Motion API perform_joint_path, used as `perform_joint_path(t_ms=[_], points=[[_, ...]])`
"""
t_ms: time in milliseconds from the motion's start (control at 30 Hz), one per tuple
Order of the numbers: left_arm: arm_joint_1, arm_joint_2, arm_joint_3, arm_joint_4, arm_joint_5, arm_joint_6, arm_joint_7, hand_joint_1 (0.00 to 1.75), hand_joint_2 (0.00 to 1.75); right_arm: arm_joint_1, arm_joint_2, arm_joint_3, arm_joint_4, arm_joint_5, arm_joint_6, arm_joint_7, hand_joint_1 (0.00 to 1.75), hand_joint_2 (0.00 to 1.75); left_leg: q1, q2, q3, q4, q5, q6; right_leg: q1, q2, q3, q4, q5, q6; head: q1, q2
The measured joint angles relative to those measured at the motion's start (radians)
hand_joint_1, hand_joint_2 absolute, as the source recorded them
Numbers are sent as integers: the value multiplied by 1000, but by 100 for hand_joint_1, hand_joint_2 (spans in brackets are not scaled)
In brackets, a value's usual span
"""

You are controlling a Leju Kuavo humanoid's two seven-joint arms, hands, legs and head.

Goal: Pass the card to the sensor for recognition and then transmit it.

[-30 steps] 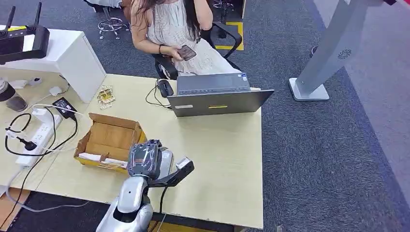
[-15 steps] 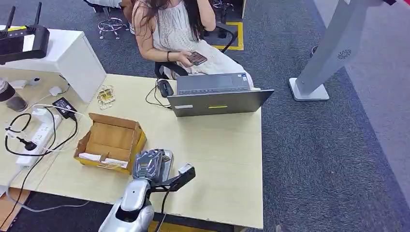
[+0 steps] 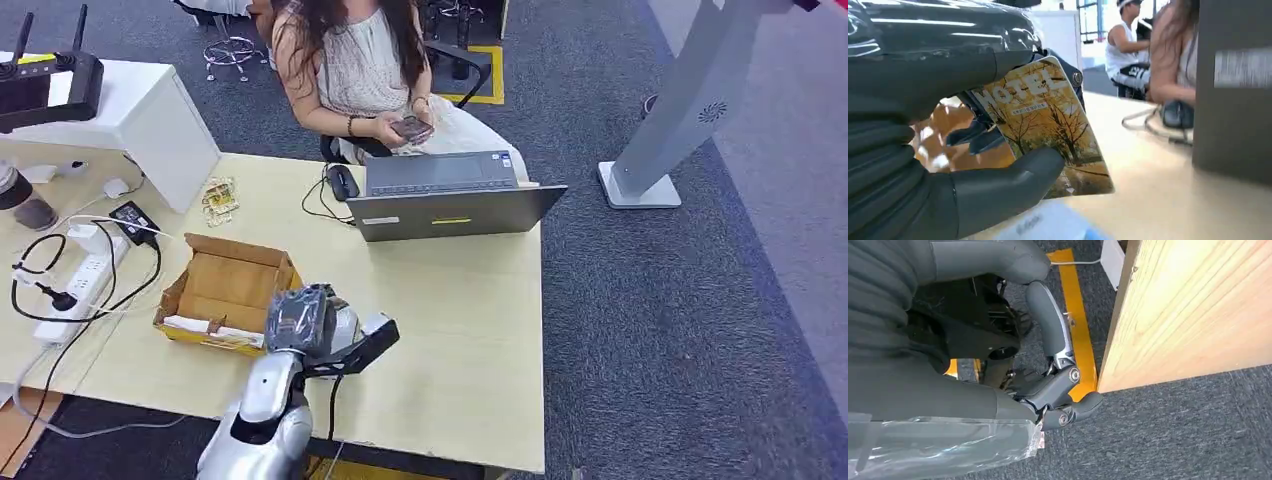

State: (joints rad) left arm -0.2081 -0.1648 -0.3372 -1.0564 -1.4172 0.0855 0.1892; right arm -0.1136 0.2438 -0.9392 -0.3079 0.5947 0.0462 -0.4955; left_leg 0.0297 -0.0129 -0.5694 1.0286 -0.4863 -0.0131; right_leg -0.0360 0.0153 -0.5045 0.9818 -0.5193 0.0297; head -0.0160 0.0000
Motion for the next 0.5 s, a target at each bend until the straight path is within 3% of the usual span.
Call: perform_joint_path(t_ms=[167, 333, 500], points=[[-45, 23, 21, -101, 5, 53, 17, 175, 175, 4, 0, 0, 0, -2, 0, -4, 0, 175, 0, 0, 0, 0, 1, 0, 0, 0, 0, 0, 0, 0, 0, 0], [-150, 79, 64, -183, -17, 53, 23, 175, 175, 4, 0, 6, 0, 1, 3, -7, 0, 175, 0, 0, 0, 0, 1, -1, 0, 0, 0, 1, 0, 0, 0, 0], [-168, 95, 78, -211, -21, 55, 23, 175, 175, 4, 0, 13, 2, 2, 3, -8, 0, 175, 0, 0, 0, 0, 1, -1, 0, 0, 0, 1, 0, 0, 0, 0]])
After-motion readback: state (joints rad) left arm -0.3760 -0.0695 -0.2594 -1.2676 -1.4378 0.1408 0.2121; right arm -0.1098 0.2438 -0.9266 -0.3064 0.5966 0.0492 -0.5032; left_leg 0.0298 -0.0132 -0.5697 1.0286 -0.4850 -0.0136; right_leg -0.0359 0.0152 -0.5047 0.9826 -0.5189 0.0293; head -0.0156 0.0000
